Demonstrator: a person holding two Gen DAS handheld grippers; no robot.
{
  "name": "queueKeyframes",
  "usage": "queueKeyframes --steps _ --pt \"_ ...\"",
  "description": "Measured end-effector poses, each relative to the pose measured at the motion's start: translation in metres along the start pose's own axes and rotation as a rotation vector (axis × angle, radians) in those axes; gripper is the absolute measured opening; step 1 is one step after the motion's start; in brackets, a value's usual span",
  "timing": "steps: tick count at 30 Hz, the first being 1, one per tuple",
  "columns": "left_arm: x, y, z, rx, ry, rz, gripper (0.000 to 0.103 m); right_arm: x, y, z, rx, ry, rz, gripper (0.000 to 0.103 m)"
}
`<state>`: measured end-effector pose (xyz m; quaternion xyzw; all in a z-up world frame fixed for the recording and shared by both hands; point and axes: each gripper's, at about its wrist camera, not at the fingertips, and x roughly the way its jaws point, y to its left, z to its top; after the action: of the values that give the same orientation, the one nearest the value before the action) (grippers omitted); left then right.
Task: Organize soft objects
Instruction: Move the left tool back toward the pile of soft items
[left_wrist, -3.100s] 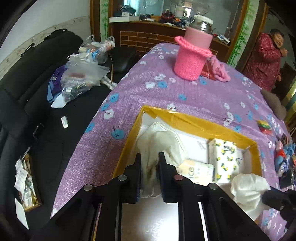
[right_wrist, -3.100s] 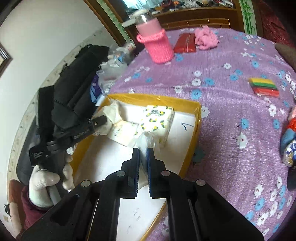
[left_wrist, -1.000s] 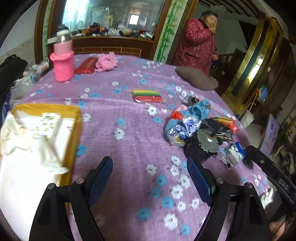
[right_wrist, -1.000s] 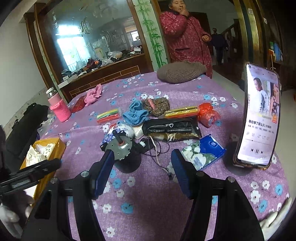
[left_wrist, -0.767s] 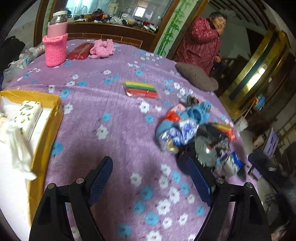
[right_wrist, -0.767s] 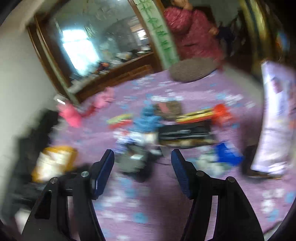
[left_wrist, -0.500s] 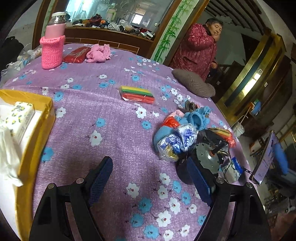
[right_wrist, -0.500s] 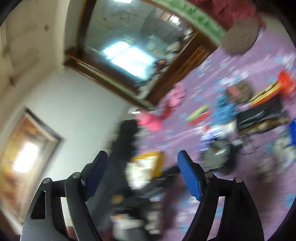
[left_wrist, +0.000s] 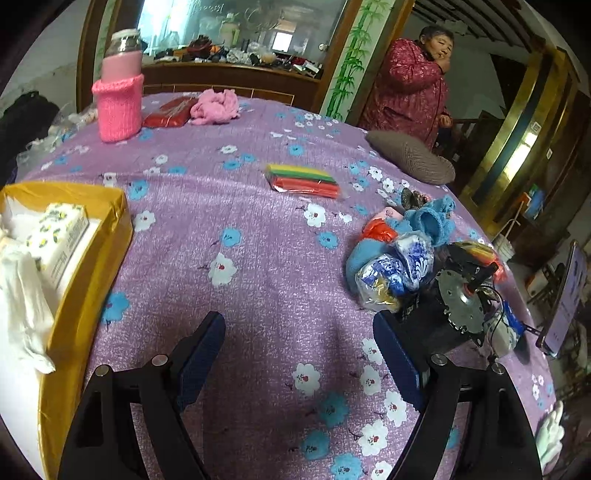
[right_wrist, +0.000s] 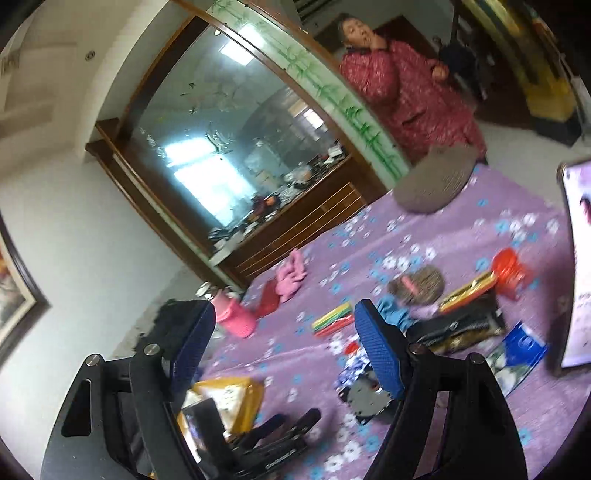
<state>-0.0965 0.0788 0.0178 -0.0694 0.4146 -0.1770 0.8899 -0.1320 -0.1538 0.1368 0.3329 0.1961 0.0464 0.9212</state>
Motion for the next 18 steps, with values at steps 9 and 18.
queueKeyframes --steps 9,18 --pt "0.001 0.005 0.002 -0.021 0.014 -0.014 0.082 -0.004 0.026 0.009 -0.160 -0.082 -0.050 0.078" --pt "0.011 0.009 0.003 -0.052 0.050 -0.021 0.082 0.018 0.022 -0.005 -0.264 0.013 -0.167 0.078"
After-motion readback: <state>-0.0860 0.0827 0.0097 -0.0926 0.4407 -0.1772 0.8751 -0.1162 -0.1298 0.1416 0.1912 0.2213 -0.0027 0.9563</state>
